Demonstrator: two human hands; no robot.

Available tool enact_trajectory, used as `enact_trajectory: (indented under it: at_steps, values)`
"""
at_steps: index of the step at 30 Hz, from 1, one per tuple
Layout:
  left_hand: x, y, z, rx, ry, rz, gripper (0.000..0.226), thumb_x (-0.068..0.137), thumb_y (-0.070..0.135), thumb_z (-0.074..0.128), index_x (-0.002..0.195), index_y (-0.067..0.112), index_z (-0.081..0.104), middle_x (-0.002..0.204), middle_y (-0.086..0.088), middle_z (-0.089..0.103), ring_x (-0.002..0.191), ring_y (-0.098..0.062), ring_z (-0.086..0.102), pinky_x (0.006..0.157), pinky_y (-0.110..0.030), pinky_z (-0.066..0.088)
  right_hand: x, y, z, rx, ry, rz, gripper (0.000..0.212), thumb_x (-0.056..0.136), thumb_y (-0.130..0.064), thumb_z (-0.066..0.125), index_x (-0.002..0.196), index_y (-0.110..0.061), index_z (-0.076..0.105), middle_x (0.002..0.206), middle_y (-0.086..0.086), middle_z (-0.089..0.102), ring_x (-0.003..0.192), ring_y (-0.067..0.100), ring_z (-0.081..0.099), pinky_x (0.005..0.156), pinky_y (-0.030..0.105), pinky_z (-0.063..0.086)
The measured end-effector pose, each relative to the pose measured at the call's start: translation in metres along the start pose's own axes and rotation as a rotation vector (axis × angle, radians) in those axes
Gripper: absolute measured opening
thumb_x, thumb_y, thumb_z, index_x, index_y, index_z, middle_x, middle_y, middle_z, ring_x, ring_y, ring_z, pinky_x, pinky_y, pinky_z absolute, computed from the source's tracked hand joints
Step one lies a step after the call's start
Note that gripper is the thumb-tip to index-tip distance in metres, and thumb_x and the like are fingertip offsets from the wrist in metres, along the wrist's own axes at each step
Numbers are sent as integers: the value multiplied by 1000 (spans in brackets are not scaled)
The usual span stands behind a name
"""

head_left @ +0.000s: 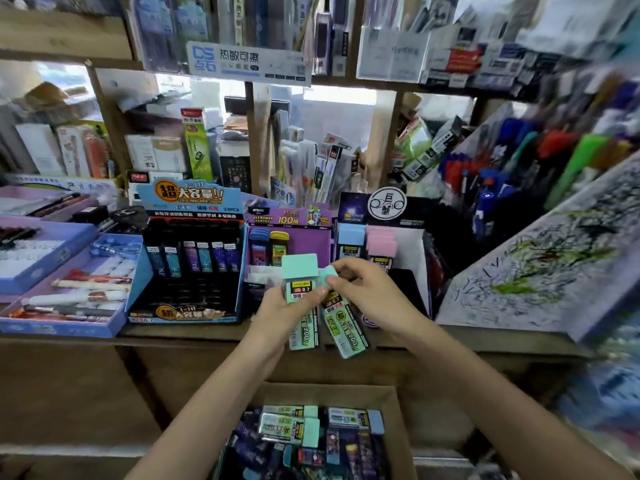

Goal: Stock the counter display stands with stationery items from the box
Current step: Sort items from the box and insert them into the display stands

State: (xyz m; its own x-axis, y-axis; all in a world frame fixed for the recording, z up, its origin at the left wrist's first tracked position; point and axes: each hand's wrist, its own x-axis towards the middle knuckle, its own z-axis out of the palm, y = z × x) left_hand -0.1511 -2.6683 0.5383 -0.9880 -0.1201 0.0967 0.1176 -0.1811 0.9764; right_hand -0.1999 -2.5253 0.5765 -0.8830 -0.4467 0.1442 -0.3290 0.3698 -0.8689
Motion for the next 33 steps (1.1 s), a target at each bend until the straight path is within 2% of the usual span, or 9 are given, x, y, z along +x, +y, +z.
enact_trajectory:
  at_steps: [2,4,7,13,17,21,23,29,33]
  values:
    - [2,-1,8,5,-1,14,21,78,24,68,99,22,67,92,2,75,85,-14,71,63,-20,54,-2,2,-15,-13,19,-20,9,90,-16,61,96,-13,67,90,3,67,81,7,59,75,21,47]
    - [7,-2,14,27,18,13,26,80,23,68,105,18,65,95,2,74,88,-14,71,63,-20,54,-3,4,-36,8,32,-7,5,88,-14,64,87,-19,66,81,-4,65,68,-3,57,62,12,44]
    - [13,-5,18,64,43,-25,30,84,20,67,112,13,60,100,-1,73,87,-14,71,60,-19,54,0,6,-78,24,152,19,5,86,-13,66,83,-17,64,80,1,65,68,5,60,53,13,45]
    - [17,-13,19,169,49,-39,29,82,24,68,100,3,62,77,-5,72,70,-13,69,62,-27,51,26,16,-136,-252,439,19,9,84,-18,69,82,-24,62,83,2,66,81,21,64,74,34,54]
    - [18,-18,20,238,37,-19,20,81,23,70,93,8,66,74,-4,73,70,-15,69,65,-29,53,48,25,-138,-370,498,2,9,84,-15,68,88,-18,61,73,-10,55,72,12,57,68,20,45]
    - [19,-22,19,245,28,-22,23,78,25,71,96,11,66,75,1,74,67,-10,70,56,-16,50,61,36,-130,-523,477,8,11,84,-15,69,94,-12,67,79,-2,57,78,16,55,71,22,39]
    - [19,-25,18,258,30,-28,27,75,30,72,96,14,65,77,1,74,70,-9,70,58,-18,50,65,42,-129,-521,454,30,12,84,-12,69,96,-10,67,84,4,59,81,19,56,73,23,41]
    - [23,-32,17,248,29,-31,22,77,27,71,93,13,65,74,2,73,68,-6,68,56,-15,49,71,47,-137,-493,314,144,13,85,-5,66,98,-4,66,88,10,61,81,23,61,81,34,54]
    - [23,-36,19,257,10,-10,18,79,26,70,90,13,64,73,3,73,67,-5,67,55,-13,48,74,44,-148,-438,173,171,15,85,-2,64,100,0,64,84,11,62,69,18,60,60,20,55]
